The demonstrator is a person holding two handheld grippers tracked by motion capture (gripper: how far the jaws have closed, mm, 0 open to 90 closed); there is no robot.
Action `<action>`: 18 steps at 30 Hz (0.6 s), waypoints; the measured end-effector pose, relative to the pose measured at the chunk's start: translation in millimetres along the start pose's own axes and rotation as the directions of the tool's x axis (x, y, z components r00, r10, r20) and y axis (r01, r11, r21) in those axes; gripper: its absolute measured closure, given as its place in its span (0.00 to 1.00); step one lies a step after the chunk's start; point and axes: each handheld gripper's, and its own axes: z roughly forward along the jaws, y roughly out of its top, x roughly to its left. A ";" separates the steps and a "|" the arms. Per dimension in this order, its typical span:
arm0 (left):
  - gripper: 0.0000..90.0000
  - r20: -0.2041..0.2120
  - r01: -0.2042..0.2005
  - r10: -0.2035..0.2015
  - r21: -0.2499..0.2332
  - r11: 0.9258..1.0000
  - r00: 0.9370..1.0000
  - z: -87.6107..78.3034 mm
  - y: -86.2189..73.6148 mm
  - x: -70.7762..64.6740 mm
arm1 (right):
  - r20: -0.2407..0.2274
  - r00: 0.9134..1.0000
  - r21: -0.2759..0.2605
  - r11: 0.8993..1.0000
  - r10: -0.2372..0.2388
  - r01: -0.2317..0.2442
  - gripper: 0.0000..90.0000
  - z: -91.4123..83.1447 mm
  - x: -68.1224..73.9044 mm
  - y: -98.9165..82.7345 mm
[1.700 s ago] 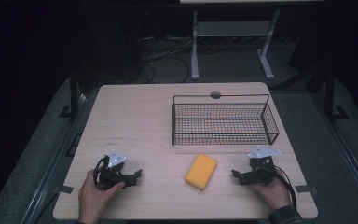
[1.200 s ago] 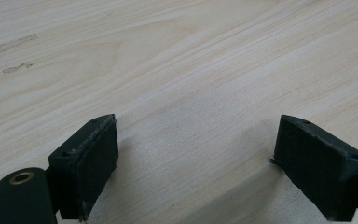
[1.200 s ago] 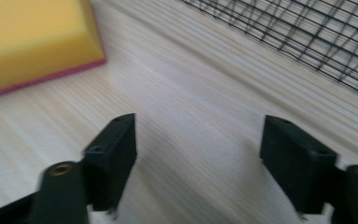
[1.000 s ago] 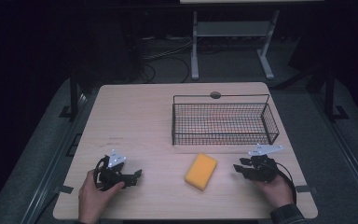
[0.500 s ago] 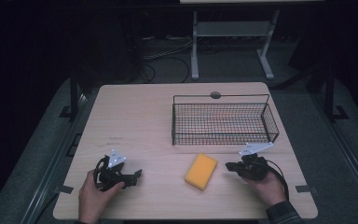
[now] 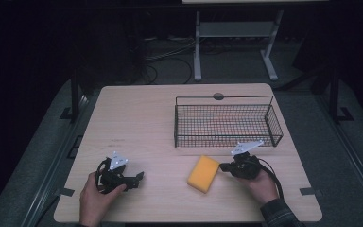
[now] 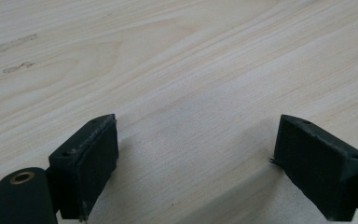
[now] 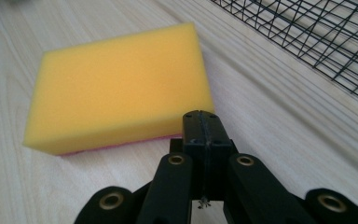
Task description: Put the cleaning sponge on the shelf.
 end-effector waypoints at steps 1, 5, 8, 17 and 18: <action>0.14 0.000 0.000 0.000 0.000 1.000 1.000 0.0 0.0 0.0 | -0.001 1.000 0.002 1.000 -0.006 0.006 1.00 0.5 -0.8 0.4; 0.14 0.000 0.000 0.000 0.000 1.000 1.000 0.0 0.0 0.0 | -0.006 1.000 -0.004 1.000 0.003 -0.003 1.00 2.9 -1.6 2.3; 0.14 0.000 0.000 0.000 0.000 1.000 1.000 0.0 0.0 0.0 | -0.008 1.000 -0.009 1.000 0.001 -0.001 1.00 6.5 -1.3 6.8; 0.14 0.000 0.000 0.000 0.001 1.000 1.000 0.0 0.1 0.0 | -0.010 1.000 -0.021 1.000 0.001 -0.002 1.00 17.3 -4.0 16.2; 0.14 0.000 0.000 0.000 0.001 1.000 1.000 0.0 0.1 0.0 | -0.011 1.000 -0.025 1.000 0.000 0.000 1.00 18.1 -4.5 16.6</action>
